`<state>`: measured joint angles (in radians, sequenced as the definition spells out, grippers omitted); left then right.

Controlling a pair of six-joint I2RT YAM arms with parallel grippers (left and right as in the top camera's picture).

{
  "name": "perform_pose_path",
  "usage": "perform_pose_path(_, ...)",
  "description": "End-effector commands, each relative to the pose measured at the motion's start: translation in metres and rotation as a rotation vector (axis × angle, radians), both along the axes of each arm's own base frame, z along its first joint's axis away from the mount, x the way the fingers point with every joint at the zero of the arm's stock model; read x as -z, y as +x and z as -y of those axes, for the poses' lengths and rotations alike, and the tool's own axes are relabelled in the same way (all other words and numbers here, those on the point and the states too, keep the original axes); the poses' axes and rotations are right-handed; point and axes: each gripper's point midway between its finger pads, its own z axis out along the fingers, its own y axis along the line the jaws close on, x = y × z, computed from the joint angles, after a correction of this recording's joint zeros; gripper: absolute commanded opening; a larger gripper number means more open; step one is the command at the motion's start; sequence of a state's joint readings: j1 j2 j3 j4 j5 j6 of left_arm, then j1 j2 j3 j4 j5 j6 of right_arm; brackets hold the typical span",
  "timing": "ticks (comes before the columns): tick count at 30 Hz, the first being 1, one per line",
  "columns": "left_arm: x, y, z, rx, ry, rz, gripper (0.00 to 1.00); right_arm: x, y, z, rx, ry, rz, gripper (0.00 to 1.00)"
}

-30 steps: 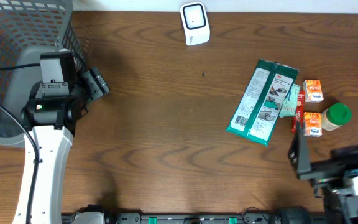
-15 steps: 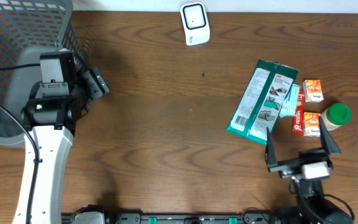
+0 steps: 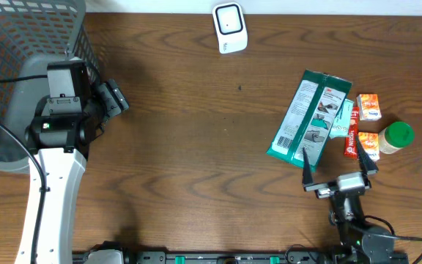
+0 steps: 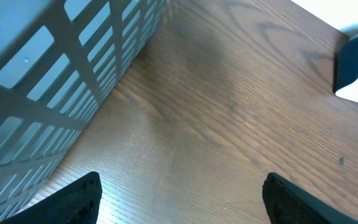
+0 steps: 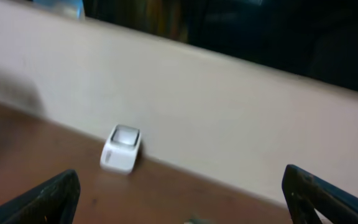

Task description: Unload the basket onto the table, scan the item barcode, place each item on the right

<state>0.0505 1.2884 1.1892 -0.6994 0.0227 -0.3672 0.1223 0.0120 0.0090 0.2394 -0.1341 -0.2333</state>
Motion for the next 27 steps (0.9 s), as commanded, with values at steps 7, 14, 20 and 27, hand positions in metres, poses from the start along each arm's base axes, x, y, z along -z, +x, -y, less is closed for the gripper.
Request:
perform_pose_path(7, -0.003, 0.000, -0.005, -0.016, 0.012, 0.007, 0.84, 0.072, 0.006, -0.002, -0.002, -0.047, -0.288, 0.99)
perform_pose_path(14, -0.003, 0.000, -0.005, -0.017, 0.012, 0.007, 0.84, 0.074, 0.006, -0.003, -0.008, -0.020, -0.303, 0.99)
perform_pose_path(20, -0.003, 0.000, -0.005, -0.017, 0.012, 0.007, 0.84, 0.074, 0.006, -0.003, -0.007, -0.020, -0.303, 0.99)
perform_pose_path(27, -0.003, 0.000, -0.005, -0.016, 0.012, 0.007, 0.84, 0.074, 0.006, -0.003, -0.007, -0.020, -0.303, 0.99)
